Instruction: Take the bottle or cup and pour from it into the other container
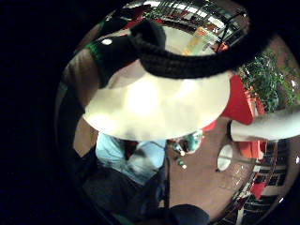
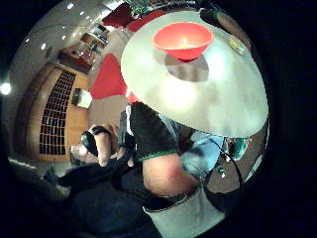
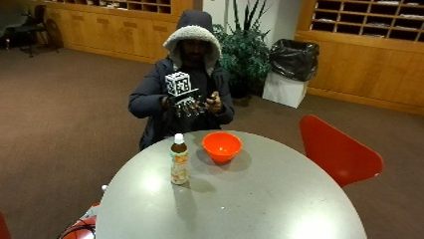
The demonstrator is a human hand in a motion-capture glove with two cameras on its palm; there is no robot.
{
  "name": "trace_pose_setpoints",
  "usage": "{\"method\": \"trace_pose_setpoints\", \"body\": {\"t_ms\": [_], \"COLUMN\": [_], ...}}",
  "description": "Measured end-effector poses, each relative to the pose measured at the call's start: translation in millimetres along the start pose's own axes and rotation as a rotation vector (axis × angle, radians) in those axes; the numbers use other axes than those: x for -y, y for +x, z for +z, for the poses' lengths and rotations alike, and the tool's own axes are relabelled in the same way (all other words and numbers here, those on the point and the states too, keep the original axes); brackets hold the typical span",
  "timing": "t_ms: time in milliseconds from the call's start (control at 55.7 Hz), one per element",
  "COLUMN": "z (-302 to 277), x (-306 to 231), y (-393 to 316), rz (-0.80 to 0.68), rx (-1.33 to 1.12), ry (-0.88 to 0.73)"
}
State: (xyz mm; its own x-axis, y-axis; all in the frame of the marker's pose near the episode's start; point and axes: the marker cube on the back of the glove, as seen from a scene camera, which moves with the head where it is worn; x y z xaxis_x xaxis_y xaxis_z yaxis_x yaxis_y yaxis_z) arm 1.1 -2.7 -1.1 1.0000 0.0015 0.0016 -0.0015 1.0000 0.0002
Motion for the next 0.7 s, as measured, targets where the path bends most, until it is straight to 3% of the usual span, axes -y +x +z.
{"method": "trace_pose_setpoints", "body": {"t_ms": [323, 575, 665, 701], "z": [-10.2, -37.0, -44.9, -48.3], "x": [9.7, 23.8, 45.3, 46.7], "y": [16.9, 71.3, 104.3, 117.9], "rz": [0.013, 0.12, 0.235, 0.222], "rx": [-0.02, -0.032, -0.011, 0.015], "ry": [-0.019, -0.017, 0.099, 0.058]}}
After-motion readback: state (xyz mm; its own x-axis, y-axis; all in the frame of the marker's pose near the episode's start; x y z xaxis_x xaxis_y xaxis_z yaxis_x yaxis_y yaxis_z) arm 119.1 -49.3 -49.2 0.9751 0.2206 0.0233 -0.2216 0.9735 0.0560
